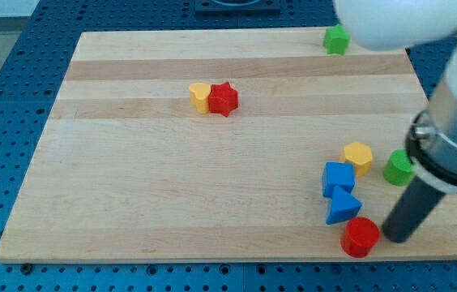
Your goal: Push the green circle vertically towards the green star
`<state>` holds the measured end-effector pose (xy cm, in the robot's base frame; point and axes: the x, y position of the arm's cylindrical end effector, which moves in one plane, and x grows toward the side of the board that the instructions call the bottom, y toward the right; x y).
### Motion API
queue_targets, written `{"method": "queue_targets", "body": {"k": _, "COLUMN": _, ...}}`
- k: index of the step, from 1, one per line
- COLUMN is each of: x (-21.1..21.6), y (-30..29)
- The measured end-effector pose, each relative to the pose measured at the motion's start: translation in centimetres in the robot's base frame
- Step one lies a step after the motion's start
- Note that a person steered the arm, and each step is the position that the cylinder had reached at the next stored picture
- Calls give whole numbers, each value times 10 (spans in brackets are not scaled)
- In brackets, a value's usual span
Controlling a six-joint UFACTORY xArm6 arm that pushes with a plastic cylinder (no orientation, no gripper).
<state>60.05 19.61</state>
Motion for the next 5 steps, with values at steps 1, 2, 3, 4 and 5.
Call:
{"method": "queue_targets", "body": {"k": 1, "x": -17, "y": 22}}
{"method": "queue_targets", "body": {"k": 2, "x": -33, "y": 22}}
{"method": "queue_targets", "body": {"k": 3, "x": -59, "y": 28}}
{"method": "queue_targets", "body": {"k": 4, "x": -81, "y": 28}}
{"method": "queue_targets", "body": {"k": 5, "x": -94, "y": 27}}
